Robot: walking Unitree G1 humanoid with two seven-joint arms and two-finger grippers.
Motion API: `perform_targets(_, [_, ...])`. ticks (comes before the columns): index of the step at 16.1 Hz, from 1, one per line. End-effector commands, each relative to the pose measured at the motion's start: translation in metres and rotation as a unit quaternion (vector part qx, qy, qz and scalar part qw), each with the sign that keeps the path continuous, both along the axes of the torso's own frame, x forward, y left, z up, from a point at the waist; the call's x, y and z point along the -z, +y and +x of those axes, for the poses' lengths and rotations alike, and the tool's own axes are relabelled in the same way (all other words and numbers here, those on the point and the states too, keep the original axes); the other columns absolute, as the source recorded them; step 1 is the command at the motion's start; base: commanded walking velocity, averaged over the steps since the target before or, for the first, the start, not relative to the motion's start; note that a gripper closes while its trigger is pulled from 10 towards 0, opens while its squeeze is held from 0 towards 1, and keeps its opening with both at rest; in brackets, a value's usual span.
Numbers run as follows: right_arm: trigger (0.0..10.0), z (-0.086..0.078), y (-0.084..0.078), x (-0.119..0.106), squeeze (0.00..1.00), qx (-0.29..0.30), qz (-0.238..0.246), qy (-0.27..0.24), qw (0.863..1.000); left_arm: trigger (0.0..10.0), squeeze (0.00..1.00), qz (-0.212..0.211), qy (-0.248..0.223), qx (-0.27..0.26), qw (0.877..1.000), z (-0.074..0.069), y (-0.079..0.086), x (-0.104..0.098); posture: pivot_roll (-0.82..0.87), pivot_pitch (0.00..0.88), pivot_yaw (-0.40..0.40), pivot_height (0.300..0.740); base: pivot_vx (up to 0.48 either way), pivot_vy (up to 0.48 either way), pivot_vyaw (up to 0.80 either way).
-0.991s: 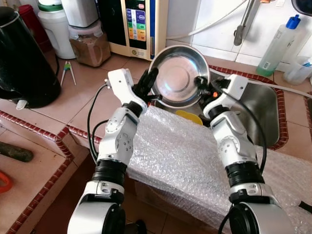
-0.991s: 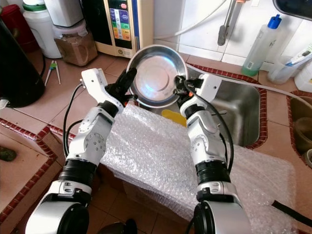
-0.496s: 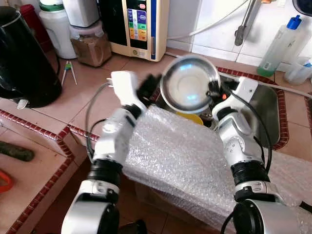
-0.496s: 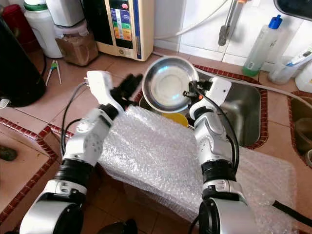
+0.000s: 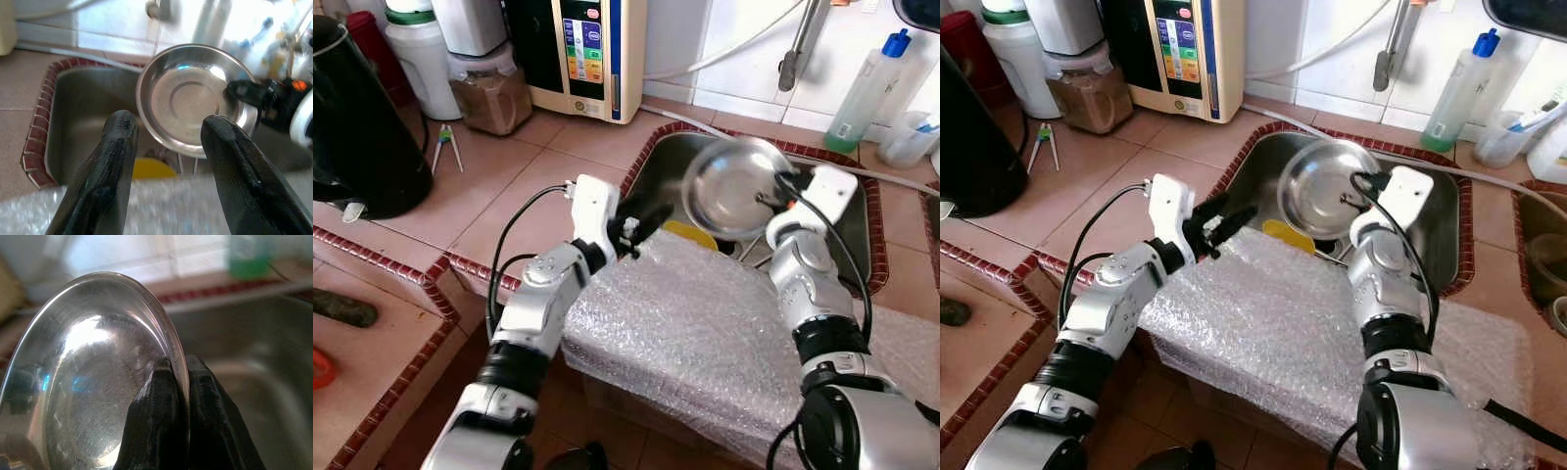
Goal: Kitchen organization
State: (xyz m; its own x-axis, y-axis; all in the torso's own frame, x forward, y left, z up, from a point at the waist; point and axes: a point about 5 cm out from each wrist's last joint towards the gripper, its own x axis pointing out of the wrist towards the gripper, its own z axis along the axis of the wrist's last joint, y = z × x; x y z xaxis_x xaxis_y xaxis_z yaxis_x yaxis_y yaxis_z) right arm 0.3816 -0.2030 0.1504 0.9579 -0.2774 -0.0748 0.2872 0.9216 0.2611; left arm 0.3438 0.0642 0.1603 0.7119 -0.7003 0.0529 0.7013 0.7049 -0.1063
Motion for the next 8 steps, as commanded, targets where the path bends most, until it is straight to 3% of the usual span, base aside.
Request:
perform_targets(1, [0.0,-0.001,-0.008,0.004,0.00,0.028,-0.002,0.024,0.999,10.0,1.00,0.028,-0.001,0.014,1.000,-0.004,-0.001,0.003,-0.01,0.071,0.040,0.740,0.000,0.000,0.00])
perform_targets(2, [0.0,-0.003,-0.011,0.010,0.00,0.040,0.013,0.036,0.998,10.0,1.00,0.037,-0.001,0.016,0.999,-0.005,0.000,0.005,-0.01,0.071,0.040,0.740,0.000,0.000,0.00])
perform_targets(3, [2.4,-0.004,-0.012,0.015,0.07,0.044,0.023,0.047,0.998,10.0,1.00,0.045,-0.002,0.021,0.999,-0.007,-0.001,0.007,-0.01,0.069,0.040,0.740,0.000,0.000,0.00])
perform_targets(4, [2.4,-0.004,-0.012,0.017,0.07,0.045,0.024,0.049,0.997,10.0,1.00,0.047,-0.002,0.023,0.999,-0.007,-0.001,0.007,-0.01,0.068,0.040,0.740,0.000,0.000,0.00])
perform_targets(5, [9.8,-0.004,-0.012,0.017,1.00,0.046,0.025,0.050,0.997,10.0,1.00,0.053,-0.004,0.025,0.998,-0.008,-0.002,0.008,-0.02,0.066,0.040,0.740,0.000,0.000,0.00])
perform_targets(8, [10.0,-0.005,-0.013,0.021,1.00,0.046,0.033,0.055,0.997,10.0,1.00,0.068,-0.004,0.029,0.997,-0.010,-0.005,0.011,-0.02,0.059,0.039,0.740,0.000,0.000,0.00])
